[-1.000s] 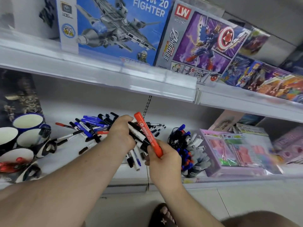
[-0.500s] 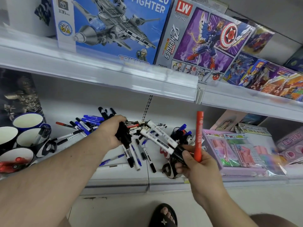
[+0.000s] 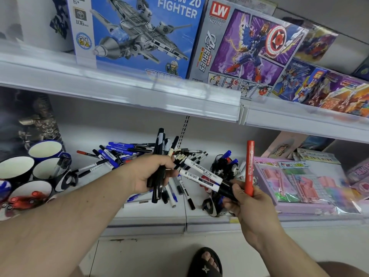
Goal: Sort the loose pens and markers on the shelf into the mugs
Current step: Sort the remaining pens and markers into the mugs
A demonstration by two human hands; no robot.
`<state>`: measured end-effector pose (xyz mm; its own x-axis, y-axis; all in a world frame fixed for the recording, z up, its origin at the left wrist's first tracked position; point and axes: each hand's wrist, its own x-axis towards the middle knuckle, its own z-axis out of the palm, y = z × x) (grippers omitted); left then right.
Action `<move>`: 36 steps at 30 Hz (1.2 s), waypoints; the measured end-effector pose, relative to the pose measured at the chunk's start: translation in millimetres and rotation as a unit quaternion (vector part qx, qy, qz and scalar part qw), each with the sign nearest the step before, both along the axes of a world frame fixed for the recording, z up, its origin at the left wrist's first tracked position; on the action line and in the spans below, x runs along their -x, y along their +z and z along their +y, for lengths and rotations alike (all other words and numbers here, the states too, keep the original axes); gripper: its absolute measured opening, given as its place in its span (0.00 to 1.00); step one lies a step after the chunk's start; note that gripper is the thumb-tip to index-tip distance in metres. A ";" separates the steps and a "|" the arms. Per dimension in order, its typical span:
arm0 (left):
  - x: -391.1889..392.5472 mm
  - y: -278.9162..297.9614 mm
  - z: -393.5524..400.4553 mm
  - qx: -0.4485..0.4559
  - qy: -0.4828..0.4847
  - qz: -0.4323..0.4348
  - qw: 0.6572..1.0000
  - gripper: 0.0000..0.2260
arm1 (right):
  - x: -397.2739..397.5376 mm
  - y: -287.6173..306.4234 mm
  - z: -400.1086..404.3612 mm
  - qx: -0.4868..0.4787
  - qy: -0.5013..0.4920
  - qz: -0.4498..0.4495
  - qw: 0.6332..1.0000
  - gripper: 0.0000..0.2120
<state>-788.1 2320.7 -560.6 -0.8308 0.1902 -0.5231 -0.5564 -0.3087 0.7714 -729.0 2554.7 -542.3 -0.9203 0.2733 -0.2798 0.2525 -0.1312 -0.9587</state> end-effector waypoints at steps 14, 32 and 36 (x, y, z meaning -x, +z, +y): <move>-27.8 -2.7 -88.6 0.144 0.059 -0.006 0.988 0.05 | 28.6 -26.0 -77.0 -0.114 0.144 0.021 0.983 0.06; -129.8 2.6 -290.2 0.212 0.378 0.015 0.901 0.03 | 71.0 -76.2 -346.9 -0.393 0.416 0.230 0.787 0.10; -132.9 2.6 -301.1 0.214 0.385 0.016 0.897 0.06 | 74.7 -92.2 -384.2 -0.438 0.463 0.266 0.723 0.09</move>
<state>-655.2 2019.6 -558.0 -0.6455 -0.6604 -0.3838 -0.2798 -0.2631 0.9233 -803.7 2170.5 -634.5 -0.7353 -0.6718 0.0890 -0.5929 0.5742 -0.5646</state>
